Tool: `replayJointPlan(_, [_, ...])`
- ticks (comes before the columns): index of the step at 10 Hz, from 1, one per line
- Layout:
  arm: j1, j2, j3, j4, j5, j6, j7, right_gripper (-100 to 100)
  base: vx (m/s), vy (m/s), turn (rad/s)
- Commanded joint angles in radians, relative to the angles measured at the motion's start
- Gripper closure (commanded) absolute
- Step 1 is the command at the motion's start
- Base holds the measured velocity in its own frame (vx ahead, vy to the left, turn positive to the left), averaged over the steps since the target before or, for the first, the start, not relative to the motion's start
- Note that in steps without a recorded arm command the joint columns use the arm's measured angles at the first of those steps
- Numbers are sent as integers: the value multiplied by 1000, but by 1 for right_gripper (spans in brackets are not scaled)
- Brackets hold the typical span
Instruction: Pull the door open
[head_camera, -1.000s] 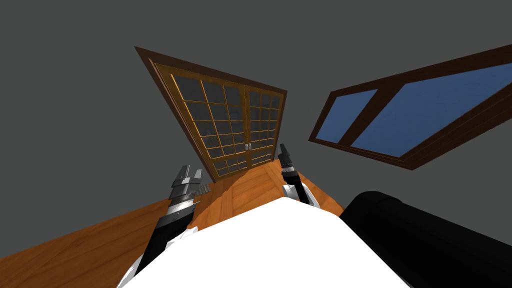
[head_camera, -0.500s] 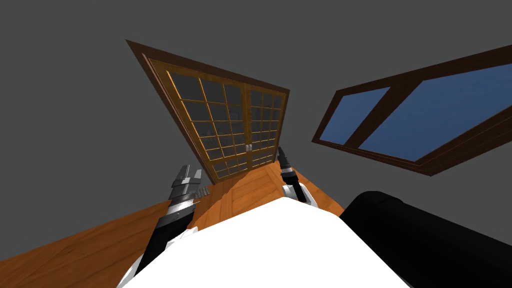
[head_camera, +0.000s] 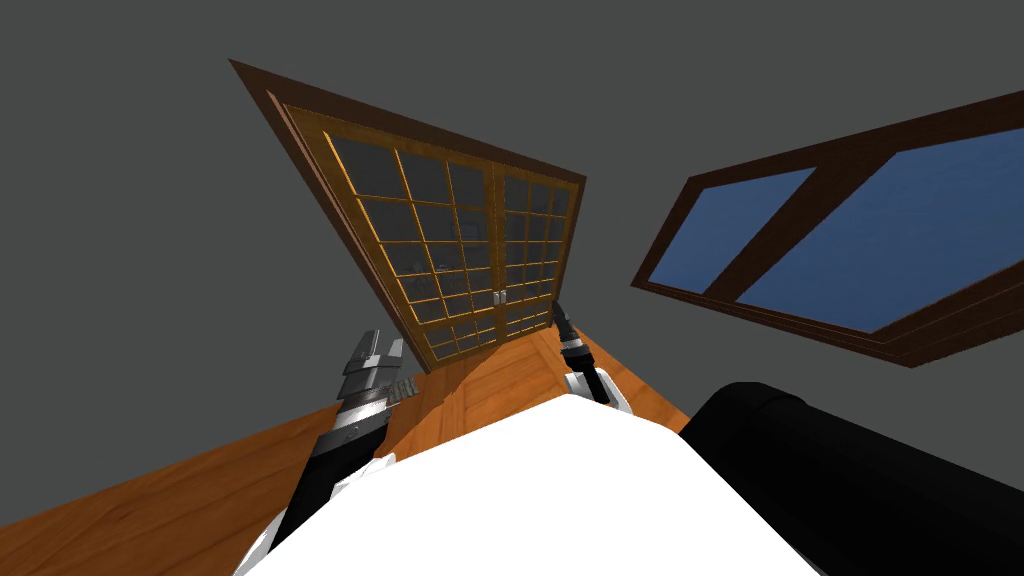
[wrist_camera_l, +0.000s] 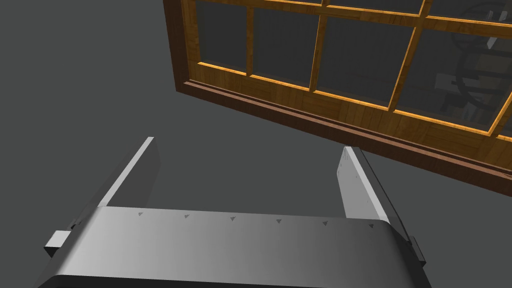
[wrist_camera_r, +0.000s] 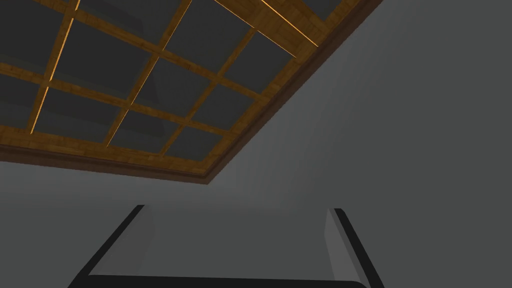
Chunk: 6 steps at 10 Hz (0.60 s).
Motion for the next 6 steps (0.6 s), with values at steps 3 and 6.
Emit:
replayJointPlan(3, [-15,-5,-11,73,24,-23,59,-100,99,3,14])
replayJointPlan(6, [-27,-11,-22,138,43,-46,106,-100,98,6,15])
